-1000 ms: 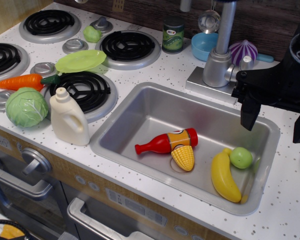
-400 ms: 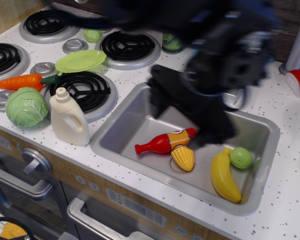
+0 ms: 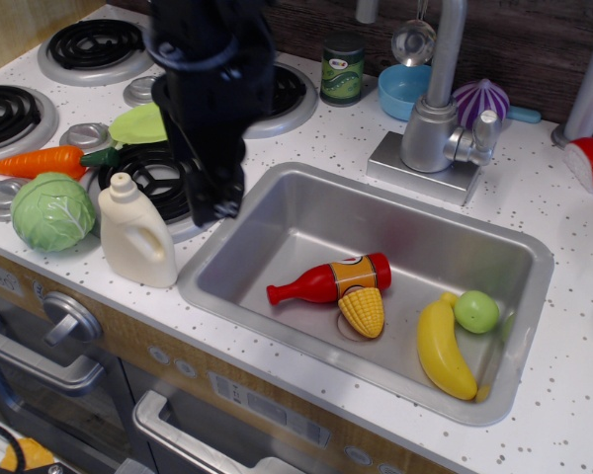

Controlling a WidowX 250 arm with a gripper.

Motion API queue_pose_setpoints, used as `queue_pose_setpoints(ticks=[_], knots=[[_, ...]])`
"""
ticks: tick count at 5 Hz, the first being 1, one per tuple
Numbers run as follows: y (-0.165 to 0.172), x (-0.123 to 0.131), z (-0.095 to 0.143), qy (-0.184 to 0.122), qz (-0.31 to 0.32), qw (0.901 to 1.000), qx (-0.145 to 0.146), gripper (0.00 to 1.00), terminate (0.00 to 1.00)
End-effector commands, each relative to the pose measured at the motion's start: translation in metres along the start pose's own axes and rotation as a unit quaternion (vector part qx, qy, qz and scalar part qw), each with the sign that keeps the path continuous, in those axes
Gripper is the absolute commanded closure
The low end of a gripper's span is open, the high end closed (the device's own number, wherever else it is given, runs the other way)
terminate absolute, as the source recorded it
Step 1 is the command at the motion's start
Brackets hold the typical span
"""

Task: Put detergent in sink

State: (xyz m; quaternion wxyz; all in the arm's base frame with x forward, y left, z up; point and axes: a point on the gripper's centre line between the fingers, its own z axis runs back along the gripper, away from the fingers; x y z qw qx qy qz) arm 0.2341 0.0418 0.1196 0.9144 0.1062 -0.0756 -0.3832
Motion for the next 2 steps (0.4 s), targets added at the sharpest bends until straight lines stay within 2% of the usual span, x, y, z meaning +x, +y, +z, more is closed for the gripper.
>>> queue_pose_setpoints(ticks=[1, 2], knots=[[0.039, -0.033, -0.002, -0.01, -0.092, 0.9957, 0.009, 0.0, 0.0], [0.044, -0.045, -0.008, -0.014, -0.087, 0.9961, 0.005, 0.0, 0.0]])
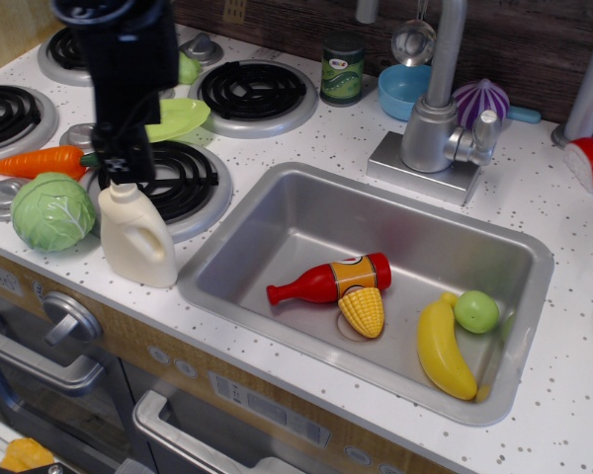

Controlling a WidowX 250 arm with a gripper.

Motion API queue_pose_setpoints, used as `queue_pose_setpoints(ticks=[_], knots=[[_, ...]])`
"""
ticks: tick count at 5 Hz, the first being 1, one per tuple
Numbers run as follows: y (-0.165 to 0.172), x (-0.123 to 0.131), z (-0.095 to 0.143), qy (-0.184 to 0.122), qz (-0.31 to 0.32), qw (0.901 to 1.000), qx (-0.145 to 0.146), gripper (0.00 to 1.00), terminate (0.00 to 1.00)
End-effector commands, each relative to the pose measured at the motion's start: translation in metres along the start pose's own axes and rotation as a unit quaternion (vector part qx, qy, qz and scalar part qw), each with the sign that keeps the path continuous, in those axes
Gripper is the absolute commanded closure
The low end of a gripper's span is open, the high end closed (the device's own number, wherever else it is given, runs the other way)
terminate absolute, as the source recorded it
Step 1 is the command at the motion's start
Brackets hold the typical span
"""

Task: Put detergent in sink

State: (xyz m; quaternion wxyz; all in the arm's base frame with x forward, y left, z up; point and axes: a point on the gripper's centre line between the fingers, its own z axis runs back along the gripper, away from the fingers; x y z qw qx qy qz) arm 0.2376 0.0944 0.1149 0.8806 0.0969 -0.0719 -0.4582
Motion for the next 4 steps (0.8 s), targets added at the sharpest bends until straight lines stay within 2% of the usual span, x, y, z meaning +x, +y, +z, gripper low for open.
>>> queue_pose_setpoints(ticks=[1, 2, 4], knots=[[0.003, -0.02, -0.005, -0.012, -0.007, 0.9998, 0.012, 0.0, 0.0], [0.002, -0.028, -0.021, -0.028, -0.011, 0.9995, 0.007, 0.0, 0.0], [-0.001, -0.027, -0.052, -0.052, -0.006, 0.9985, -0.012, 0.0, 0.0]])
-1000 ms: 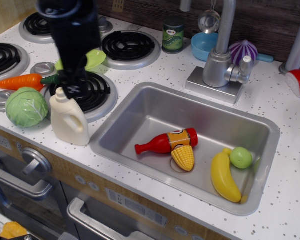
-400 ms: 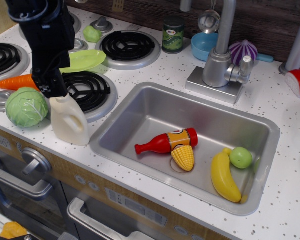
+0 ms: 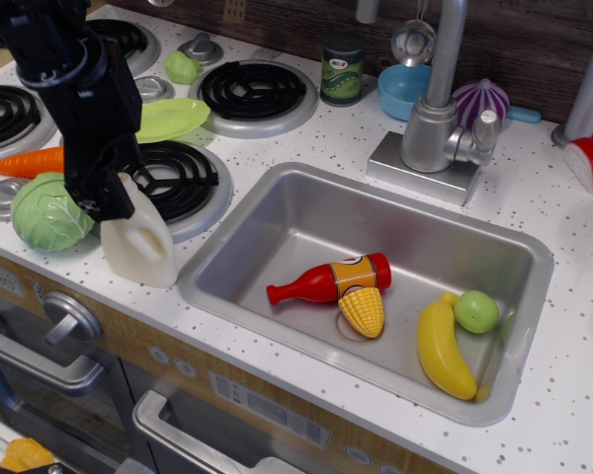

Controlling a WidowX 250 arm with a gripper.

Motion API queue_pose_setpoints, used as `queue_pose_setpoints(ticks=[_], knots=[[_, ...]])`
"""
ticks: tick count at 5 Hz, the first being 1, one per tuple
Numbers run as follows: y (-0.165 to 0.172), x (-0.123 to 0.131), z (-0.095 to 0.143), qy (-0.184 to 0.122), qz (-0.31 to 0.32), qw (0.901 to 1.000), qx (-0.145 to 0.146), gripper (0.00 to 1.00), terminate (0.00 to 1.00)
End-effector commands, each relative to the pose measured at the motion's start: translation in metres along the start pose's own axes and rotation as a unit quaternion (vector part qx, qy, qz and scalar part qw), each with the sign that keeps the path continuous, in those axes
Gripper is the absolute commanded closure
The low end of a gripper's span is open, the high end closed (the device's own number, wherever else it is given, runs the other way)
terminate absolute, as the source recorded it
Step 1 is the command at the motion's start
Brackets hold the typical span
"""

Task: Put detergent in sink

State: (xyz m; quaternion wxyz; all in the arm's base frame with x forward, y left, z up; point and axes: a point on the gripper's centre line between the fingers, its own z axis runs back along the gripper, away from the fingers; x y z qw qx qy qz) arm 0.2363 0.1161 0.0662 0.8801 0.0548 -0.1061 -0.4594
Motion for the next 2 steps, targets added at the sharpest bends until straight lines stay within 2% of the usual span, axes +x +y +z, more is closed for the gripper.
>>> queue_pose_setpoints(ticks=[1, 2], knots=[[-0.0044, -0.007, -0.0149, -0.01, 0.009, 0.9998, -0.013, 1.0, 0.0], [-0.0087, -0.0013, -0.0094, -0.013, 0.026, 0.9993, -0.021, 1.0, 0.0]])
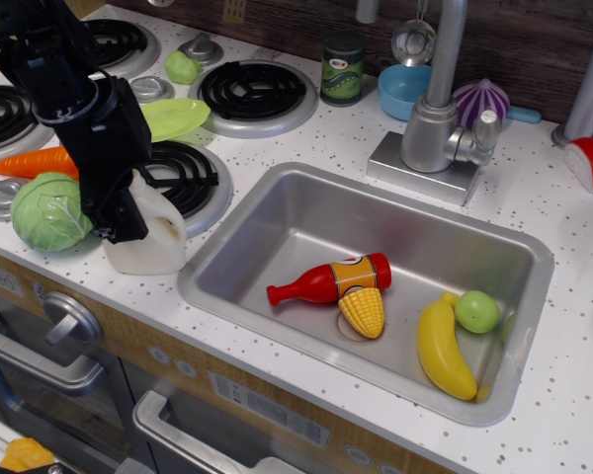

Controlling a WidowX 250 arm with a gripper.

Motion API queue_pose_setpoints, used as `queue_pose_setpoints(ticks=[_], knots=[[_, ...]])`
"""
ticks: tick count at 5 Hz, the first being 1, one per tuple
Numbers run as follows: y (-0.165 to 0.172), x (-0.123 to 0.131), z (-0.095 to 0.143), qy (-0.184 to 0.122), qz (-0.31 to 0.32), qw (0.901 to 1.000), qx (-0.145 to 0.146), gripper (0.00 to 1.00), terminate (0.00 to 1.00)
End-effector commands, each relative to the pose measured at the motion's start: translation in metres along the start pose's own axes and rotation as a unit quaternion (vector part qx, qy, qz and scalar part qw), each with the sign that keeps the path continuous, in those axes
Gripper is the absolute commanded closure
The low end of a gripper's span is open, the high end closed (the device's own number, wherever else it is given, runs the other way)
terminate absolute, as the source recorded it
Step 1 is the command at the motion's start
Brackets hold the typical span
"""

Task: Put detergent in sink

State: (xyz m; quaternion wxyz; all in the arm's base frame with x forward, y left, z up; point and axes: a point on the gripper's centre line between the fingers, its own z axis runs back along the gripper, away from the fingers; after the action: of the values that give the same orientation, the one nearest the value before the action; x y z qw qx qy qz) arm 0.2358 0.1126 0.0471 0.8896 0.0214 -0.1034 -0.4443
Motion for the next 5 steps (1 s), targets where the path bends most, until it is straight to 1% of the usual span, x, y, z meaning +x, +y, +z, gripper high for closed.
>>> queue_pose_setpoints(ticks=[1, 2, 3, 4, 5], knots=[[-0.014, 0.021, 0.031, 0.004, 0.01, 0.9998, 0.019, 1.0, 0.0], [-0.017, 0.061, 0.055, 0.001, -0.025, 0.9994, 0.025, 1.0, 0.0], [-0.025, 0.09, 0.061, -0.01, -0.054, 0.9984, 0.016, 1.0, 0.0], [-0.034, 0.119, 0.027, -0.058, -0.098, 0.9935, 0.004, 1.0, 0.0], [-0.053, 0.133, -0.002, -0.082, -0.093, 0.9922, -0.011, 1.0, 0.0]])
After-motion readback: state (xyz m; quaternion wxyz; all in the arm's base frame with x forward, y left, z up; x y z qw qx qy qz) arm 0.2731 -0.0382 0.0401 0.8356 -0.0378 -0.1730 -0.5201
